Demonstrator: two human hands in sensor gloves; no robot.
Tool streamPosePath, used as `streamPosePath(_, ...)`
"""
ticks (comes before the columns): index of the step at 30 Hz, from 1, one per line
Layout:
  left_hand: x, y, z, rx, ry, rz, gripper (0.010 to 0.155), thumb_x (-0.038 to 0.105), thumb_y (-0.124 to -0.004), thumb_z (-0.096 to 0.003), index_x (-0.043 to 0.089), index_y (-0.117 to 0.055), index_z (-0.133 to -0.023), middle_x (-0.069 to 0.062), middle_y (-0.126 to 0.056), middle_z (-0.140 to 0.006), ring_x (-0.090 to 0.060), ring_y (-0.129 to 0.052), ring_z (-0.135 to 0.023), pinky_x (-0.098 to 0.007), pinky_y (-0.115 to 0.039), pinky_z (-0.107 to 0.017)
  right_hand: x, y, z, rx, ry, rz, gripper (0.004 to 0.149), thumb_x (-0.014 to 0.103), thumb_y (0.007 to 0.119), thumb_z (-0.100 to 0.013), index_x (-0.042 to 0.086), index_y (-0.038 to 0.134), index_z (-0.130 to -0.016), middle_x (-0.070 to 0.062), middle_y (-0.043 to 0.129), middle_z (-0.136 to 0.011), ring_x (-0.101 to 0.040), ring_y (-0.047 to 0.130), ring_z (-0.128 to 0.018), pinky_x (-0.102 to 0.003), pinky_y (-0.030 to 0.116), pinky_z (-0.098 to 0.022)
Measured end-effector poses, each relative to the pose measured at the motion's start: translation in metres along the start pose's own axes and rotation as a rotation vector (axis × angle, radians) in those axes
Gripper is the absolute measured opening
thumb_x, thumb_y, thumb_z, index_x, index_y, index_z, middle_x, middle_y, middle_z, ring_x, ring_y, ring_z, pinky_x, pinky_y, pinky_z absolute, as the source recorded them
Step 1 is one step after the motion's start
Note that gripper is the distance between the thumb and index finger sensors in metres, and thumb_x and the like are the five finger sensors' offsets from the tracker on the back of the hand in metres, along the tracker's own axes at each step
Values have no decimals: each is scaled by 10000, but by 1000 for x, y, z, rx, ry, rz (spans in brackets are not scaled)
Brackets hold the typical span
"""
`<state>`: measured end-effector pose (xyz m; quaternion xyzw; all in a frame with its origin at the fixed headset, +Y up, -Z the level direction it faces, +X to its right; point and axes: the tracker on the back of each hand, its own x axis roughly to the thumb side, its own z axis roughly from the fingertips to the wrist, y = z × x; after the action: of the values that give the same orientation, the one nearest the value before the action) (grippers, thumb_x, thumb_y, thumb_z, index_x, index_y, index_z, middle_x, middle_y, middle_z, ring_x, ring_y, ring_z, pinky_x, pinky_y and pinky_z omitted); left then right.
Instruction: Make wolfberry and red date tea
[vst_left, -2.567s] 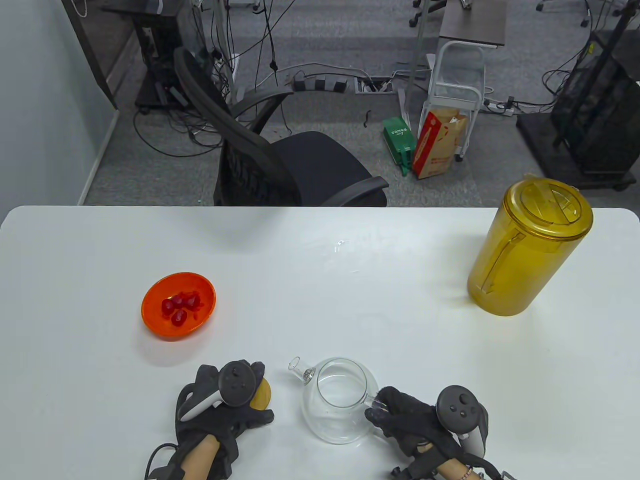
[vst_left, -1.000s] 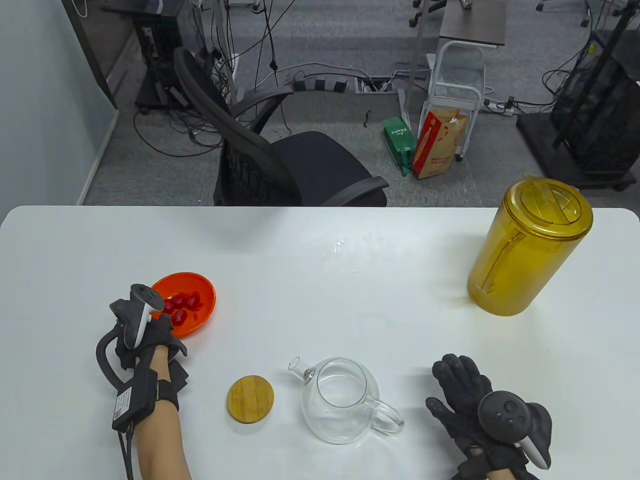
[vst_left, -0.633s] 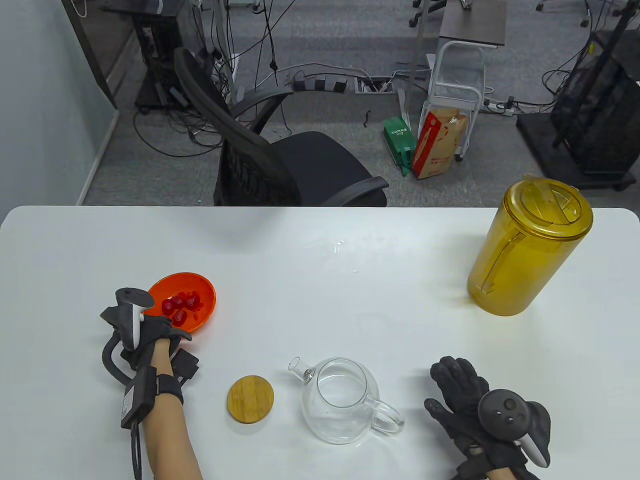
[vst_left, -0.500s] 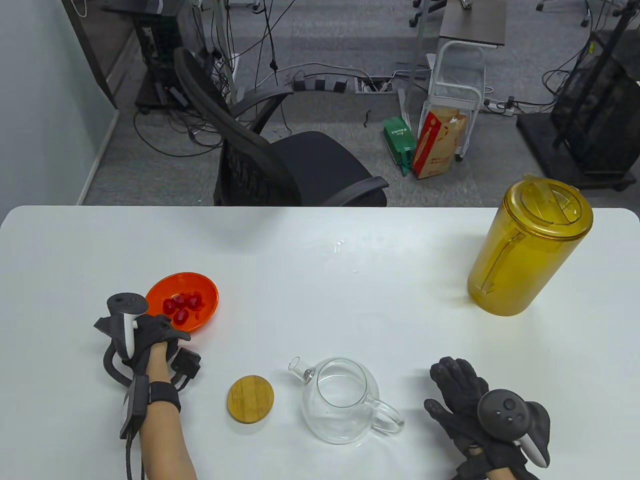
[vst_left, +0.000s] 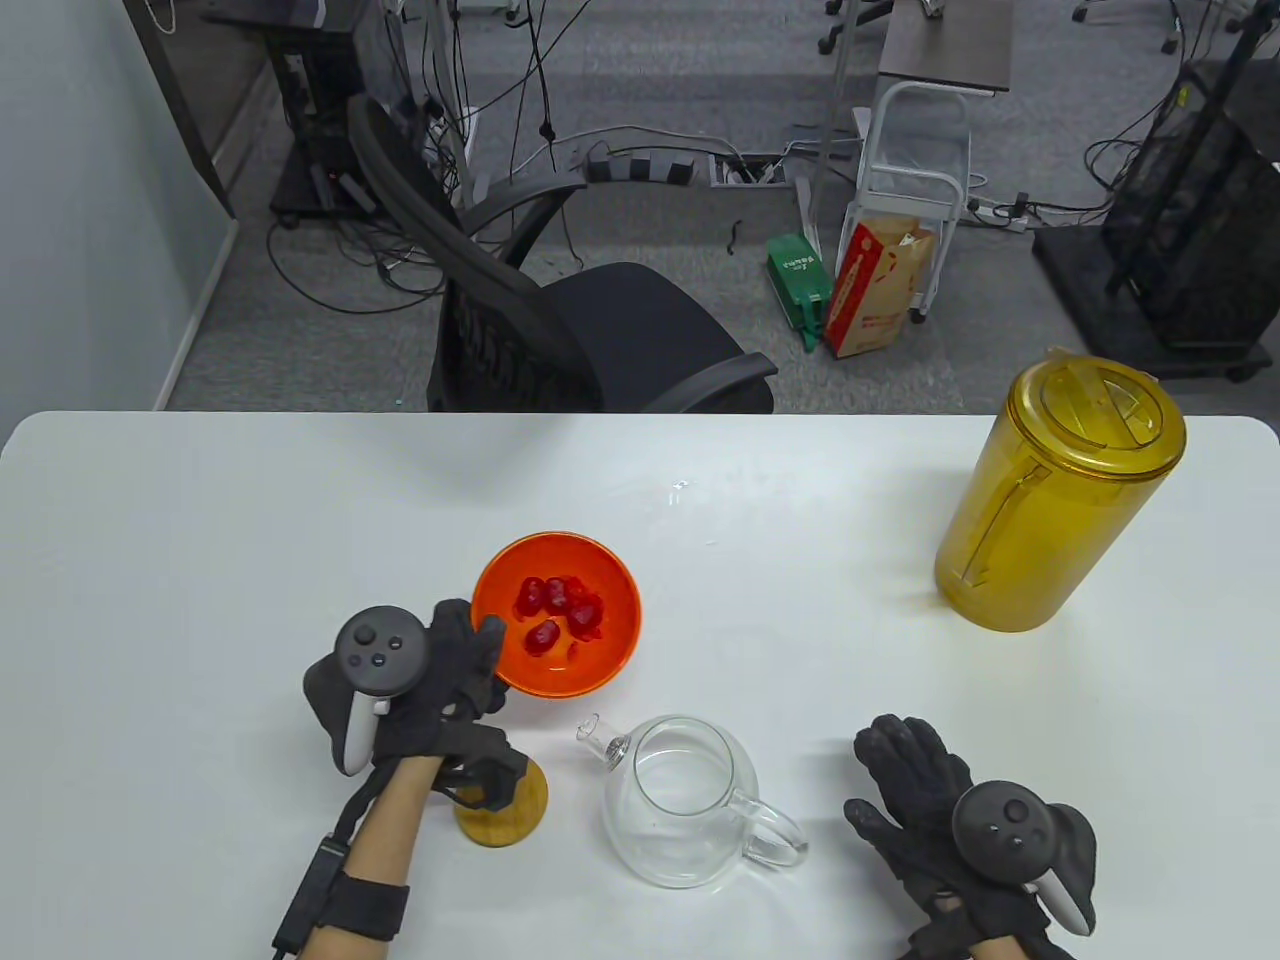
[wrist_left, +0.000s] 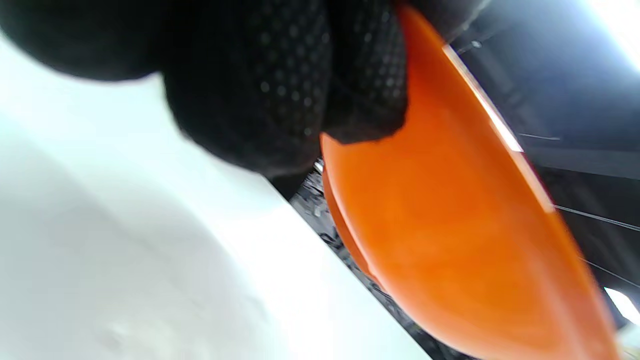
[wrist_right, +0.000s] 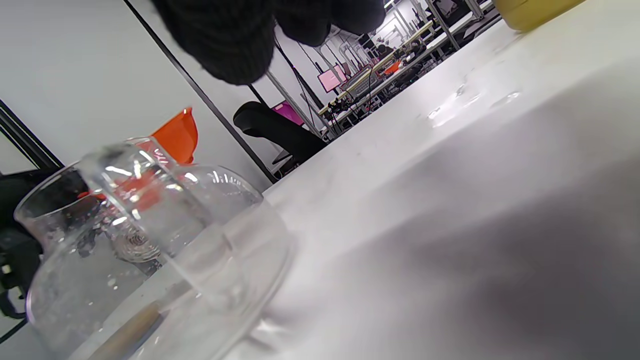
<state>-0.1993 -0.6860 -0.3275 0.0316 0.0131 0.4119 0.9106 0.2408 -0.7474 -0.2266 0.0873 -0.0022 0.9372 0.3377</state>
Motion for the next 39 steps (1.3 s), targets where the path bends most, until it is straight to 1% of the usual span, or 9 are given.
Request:
streamPosePath(4, 28, -24, 18, -14, -104, 2, 458, 370, -746, -577, 5, -716, -852, -53, -1029, -385, -225, -1068, -211, -346, -901, -179, 0, -1, 0, -13, -2, 2, 688, 400, 785, -566, 143, 493, -1133, -112, 407, -1217, -347, 308, -1103, -604, 293, -761)
streamPosePath(6, 35, -27, 23, -20, -138, -29, 450, 364, -747, -576, 9, -721, -852, -72, -1040, -404, -245, -1076, -231, -358, -904, -191, 0, -1, 1, -15, -4, 1, 688, 399, 786, -565, 145, 492, -1133, -112, 407, -1216, -346, 307, -1103, -603, 293, -761)
streamPosePath(10, 42, -29, 33, 26, -201, -60, 435, 360, -749, -575, 25, -728, -851, -85, -1050, -418, -262, -1083, -247, -369, -909, -200, -1, -1, 1, -20, -9, -1, 689, 400, 786, -565, 145, 491, -1133, -109, 407, -1217, -347, 308, -1103, -603, 293, -761)
streamPosePath(13, 44, -29, 36, 25, -215, -45, 421, 361, -751, -577, 45, -727, -854, -104, -1055, -460, -288, -1090, -288, -386, -913, -225, -1, -1, 1, -18, -11, -5, 688, 399, 787, -565, 145, 491, -1133, -113, 408, -1216, -347, 307, -1103, -602, 294, -761)
streamPosePath(18, 49, -28, 40, 39, -246, -80, 405, 361, -762, -574, 65, -737, -849, -127, -1060, -517, -312, -1097, -339, -398, -920, -252, 0, 1, 1, -5, -16, -3, 689, 400, 785, -566, 143, 490, -1133, -110, 406, -1217, -347, 308, -1102, -602, 295, -761)
streamPosePath(21, 50, -28, 41, 23, -253, -61, 398, 360, -777, -569, 80, -741, -850, -151, -1053, -572, -333, -1094, -383, -408, -921, -278, 0, 1, 1, -5, -20, -2, 691, 401, 786, -565, 144, 488, -1134, -110, 401, -1218, -348, 304, -1102, -602, 293, -761)
streamPosePath(24, 52, -30, 43, 33, -272, -82, 396, 360, -782, -566, 85, -743, -849, -149, -1055, -570, -309, -1099, -355, -378, -930, -256, 0, 2, 1, -2, -17, -1, 693, 401, 785, -566, 146, 483, -1134, -106, 392, -1219, -345, 297, -1103, -603, 296, -761)
streamPosePath(30, 60, -33, 50, 35, -298, -92, 393, 343, -795, -556, 81, -742, -843, -168, -1045, -604, -303, -1110, -352, -362, -949, -245, 0, 2, 1, -10, -17, -6, 695, 400, 786, -565, 147, 480, -1135, -104, 391, -1219, -344, 294, -1103, -602, 294, -761)
streamPosePath(39, 61, -33, 53, 35, -316, -53, 379, 322, -821, -535, 88, -752, -826, -168, -1034, -678, -339, -1129, -430, -379, -985, -271, 1, 3, 1, -2, -17, -6, 695, 401, 786, -565, 146, 481, -1135, -107, 390, -1219, -344, 293, -1103, -601, 294, -761)
